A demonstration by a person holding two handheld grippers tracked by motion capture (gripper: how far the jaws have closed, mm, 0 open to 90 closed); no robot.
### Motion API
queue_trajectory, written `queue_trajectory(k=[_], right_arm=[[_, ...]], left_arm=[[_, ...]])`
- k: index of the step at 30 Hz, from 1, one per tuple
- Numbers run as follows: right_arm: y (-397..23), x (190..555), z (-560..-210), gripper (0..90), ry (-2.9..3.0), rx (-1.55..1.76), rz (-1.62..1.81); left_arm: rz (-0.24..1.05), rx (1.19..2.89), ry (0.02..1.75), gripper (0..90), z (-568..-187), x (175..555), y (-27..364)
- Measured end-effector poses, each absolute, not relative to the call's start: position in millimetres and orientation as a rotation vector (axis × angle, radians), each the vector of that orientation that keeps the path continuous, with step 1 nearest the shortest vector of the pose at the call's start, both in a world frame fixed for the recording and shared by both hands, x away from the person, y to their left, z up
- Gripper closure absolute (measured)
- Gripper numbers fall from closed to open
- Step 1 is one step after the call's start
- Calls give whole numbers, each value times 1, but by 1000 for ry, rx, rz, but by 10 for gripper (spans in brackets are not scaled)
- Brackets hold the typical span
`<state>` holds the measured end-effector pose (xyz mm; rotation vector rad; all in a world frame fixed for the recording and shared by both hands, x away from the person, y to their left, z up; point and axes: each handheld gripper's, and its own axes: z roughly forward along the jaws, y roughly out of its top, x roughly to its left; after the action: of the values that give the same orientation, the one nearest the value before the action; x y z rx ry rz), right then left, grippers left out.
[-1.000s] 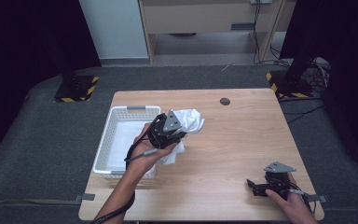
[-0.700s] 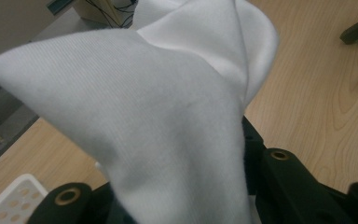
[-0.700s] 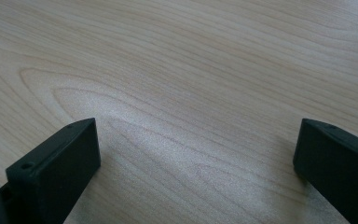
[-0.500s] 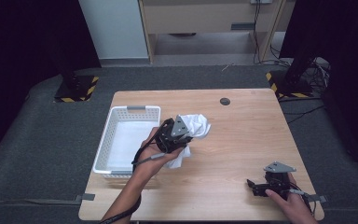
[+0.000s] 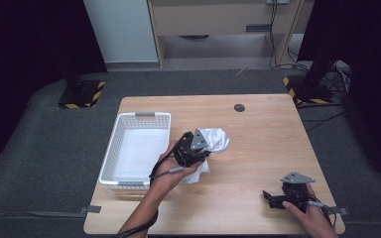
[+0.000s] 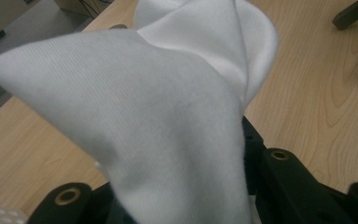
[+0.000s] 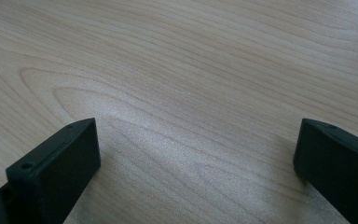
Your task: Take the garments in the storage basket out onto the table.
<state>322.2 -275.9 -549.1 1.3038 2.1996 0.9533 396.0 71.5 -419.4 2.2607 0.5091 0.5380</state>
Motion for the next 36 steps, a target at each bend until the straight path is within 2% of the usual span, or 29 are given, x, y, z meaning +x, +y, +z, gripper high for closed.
queue_trajectory(k=[23,36], right_arm=[[-276,322,-549,6,2202,1301,953],[-276,322,-549,6,2202,1301,953]], left_arm=[[434,2308,522,696,-482,392,21],[394,2313,556,687,-500,397,0]])
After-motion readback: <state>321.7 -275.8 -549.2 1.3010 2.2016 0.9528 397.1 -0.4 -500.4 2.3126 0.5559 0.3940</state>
